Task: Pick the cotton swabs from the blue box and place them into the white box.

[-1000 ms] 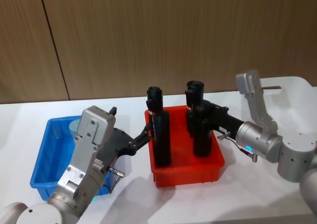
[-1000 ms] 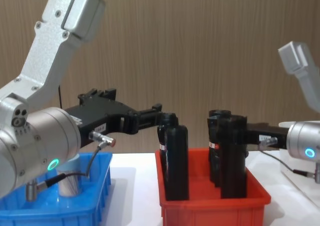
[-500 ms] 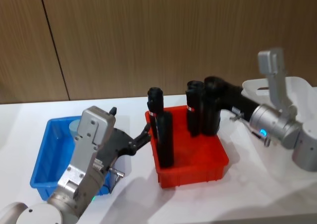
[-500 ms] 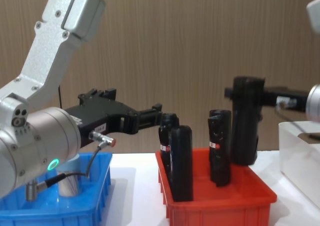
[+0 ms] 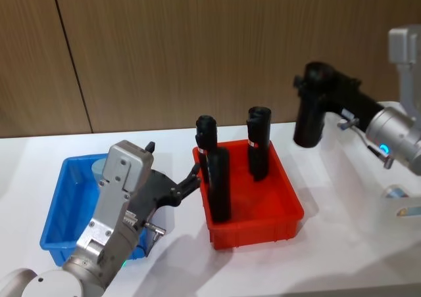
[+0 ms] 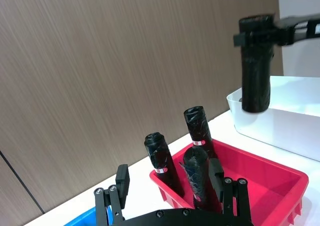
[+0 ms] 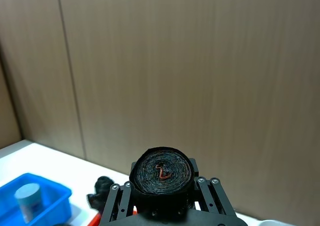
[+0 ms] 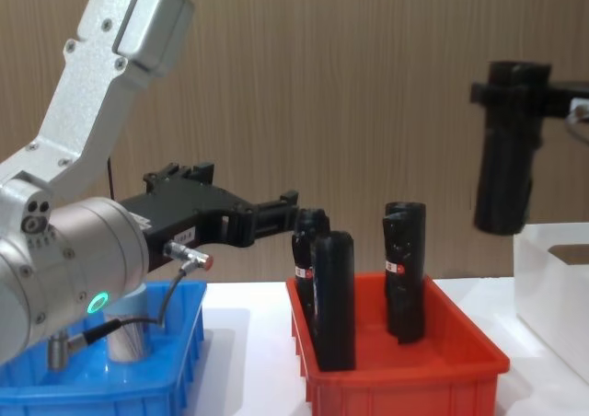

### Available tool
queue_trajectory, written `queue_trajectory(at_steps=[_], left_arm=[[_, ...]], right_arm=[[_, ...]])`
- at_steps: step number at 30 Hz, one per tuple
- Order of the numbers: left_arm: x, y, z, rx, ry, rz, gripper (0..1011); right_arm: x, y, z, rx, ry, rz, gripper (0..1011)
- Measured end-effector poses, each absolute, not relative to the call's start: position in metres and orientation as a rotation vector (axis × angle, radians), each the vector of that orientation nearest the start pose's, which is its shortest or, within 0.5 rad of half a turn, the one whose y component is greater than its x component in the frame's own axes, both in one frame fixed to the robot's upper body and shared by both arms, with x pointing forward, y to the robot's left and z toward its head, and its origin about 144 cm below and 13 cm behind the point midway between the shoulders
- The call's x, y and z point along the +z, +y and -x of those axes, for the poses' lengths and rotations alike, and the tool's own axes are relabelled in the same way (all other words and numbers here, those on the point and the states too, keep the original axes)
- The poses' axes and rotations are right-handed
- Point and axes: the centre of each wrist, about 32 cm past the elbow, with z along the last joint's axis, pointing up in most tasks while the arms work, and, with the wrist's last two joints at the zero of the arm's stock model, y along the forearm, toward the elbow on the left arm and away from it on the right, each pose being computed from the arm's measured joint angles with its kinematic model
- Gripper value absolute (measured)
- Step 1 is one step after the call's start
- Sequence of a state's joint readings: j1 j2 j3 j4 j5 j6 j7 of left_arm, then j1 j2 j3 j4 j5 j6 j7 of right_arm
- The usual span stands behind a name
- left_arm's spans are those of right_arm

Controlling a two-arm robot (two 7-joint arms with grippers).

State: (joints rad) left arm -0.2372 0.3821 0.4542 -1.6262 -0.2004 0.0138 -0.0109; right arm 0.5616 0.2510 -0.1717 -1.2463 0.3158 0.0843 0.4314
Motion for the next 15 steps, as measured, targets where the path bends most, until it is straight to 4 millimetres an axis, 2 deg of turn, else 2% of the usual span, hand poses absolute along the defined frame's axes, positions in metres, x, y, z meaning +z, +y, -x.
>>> queue_trajectory(at_steps=[7, 15], left_arm=[[1.204, 0.198, -0.492, 1.124, -0.268, -0.061, 1004], [1.204, 0.198, -0.492, 1.124, -0.268, -0.061, 1004]], right_arm=[[1.276, -0.291, -0.595, -1.141, -0.138, -0.062, 527], [1.281, -0.309, -0.591, -1.243, -0.162, -0.026, 527]])
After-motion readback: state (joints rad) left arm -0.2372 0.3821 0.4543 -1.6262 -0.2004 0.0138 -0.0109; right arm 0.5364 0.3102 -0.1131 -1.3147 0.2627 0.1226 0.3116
